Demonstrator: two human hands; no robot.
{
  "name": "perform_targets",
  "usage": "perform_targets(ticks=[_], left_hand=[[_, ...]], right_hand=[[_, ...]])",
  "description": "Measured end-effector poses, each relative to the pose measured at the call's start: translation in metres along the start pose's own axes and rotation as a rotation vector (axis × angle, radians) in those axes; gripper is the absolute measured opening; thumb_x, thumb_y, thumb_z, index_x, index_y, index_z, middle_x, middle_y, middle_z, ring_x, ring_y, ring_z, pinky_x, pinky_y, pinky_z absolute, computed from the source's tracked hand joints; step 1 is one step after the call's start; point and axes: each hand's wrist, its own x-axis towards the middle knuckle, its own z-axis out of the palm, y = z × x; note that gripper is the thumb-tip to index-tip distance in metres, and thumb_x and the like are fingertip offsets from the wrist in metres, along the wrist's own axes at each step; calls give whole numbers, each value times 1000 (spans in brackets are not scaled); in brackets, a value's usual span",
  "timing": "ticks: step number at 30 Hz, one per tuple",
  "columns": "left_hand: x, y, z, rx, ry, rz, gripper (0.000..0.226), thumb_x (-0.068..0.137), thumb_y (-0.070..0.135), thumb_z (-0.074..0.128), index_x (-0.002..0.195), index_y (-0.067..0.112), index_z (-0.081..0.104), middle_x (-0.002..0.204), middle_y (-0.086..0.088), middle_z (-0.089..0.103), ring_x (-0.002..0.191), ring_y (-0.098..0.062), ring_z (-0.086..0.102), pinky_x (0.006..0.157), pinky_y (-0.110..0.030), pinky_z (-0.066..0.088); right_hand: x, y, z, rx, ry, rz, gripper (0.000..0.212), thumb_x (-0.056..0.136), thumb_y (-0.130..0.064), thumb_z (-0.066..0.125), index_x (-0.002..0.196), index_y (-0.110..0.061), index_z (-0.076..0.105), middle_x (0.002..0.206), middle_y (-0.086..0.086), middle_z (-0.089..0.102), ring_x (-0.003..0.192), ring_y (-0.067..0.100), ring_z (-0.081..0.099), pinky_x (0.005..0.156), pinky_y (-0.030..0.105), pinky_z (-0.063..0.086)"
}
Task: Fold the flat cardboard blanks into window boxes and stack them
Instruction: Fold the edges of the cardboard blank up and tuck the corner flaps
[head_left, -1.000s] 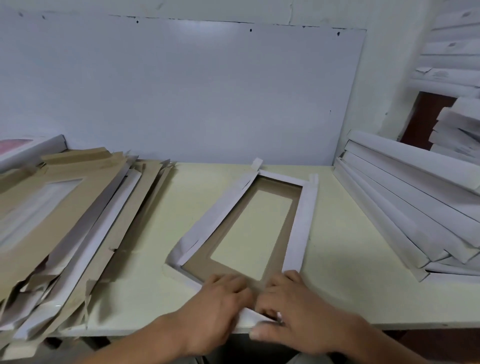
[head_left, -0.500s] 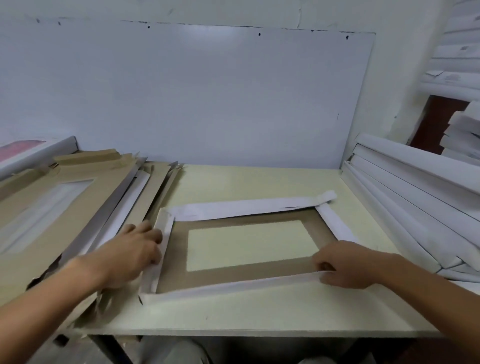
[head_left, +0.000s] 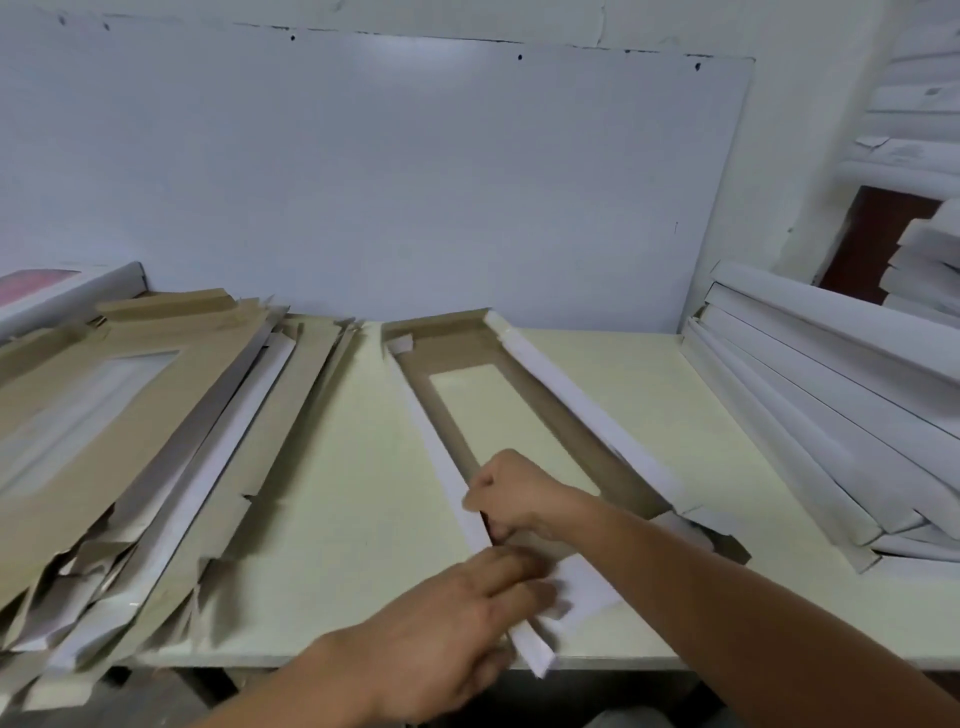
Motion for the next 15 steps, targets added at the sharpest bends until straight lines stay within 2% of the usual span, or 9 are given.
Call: perform_targets(ticks=[2, 4, 5, 7, 9, 12, 13, 15], left_hand=[[-1, -10, 2, -1, 11, -54, 47, 93, 11, 44, 139, 16, 50, 134, -7, 51, 125, -20, 46, 103, -32, 40], [-2, -25, -3, 29, 35, -125, 37, 96, 9, 44, 129, 17, 57, 118, -6, 57, 110, -18, 51, 95, -33, 44], [-3, -31, -5, 44, 41, -149, 33, 97, 8, 45, 125, 16, 60, 113, -6, 59, 107, -20, 52, 92, -33, 44], [-7, -43, -7, 37, 35, -169, 27, 97, 6, 46, 116, 13, 64, 109, -5, 61, 105, -21, 54, 90, -32, 45], [-10, -50, -7, 21, 32, -157, 22, 98, 10, 48, 109, 12, 67, 107, -4, 62, 104, -20, 55, 89, -31, 46], [-7, -53, -9, -4, 35, -125, 21, 101, 20, 49, 100, 10, 68, 97, -4, 64, 96, -20, 57, 85, -32, 47], [-5, -52, -11, -18, 39, -121, 24, 102, 24, 49, 96, 10, 67, 93, -4, 65, 92, -20, 57, 82, -31, 47], [-3, -52, -13, -49, 52, -149, 27, 102, 30, 50, 93, 11, 68, 86, -1, 64, 84, -18, 57, 76, -26, 46]], right_hand=[[9, -3, 0, 162, 36, 32, 23, 90, -10, 61, 68, -9, 56, 63, 11, 54, 55, 23, 58, 58, 31, 54], [11, -3, -3, 244, 37, 16, 26, 95, -21, 62, 75, -5, 63, 70, 11, 66, 57, 22, 64, 56, 29, 55], [10, 0, -6, 173, 54, -25, 30, 97, -27, 59, 75, -7, 62, 71, 11, 66, 57, 21, 61, 54, 29, 52], [0, 11, -14, -228, 104, -144, 37, 96, -35, 49, 65, -16, 50, 67, 7, 57, 57, 21, 50, 56, 37, 45], [-13, 26, -22, -577, 94, -157, 41, 92, -52, 39, 66, -20, 42, 68, -3, 53, 62, 20, 47, 60, 39, 42], [-35, 46, -37, -622, -30, -142, 51, 78, -78, 37, 71, -29, 44, 75, -9, 54, 73, 12, 52, 69, 34, 42], [-43, 49, -41, -620, -76, -160, 48, 76, -80, 45, 73, -31, 45, 78, -10, 53, 75, 9, 51, 71, 31, 42], [-58, 53, -44, -602, -128, -193, 35, 80, -67, 62, 75, -37, 44, 80, -14, 51, 75, 5, 47, 70, 24, 39]])
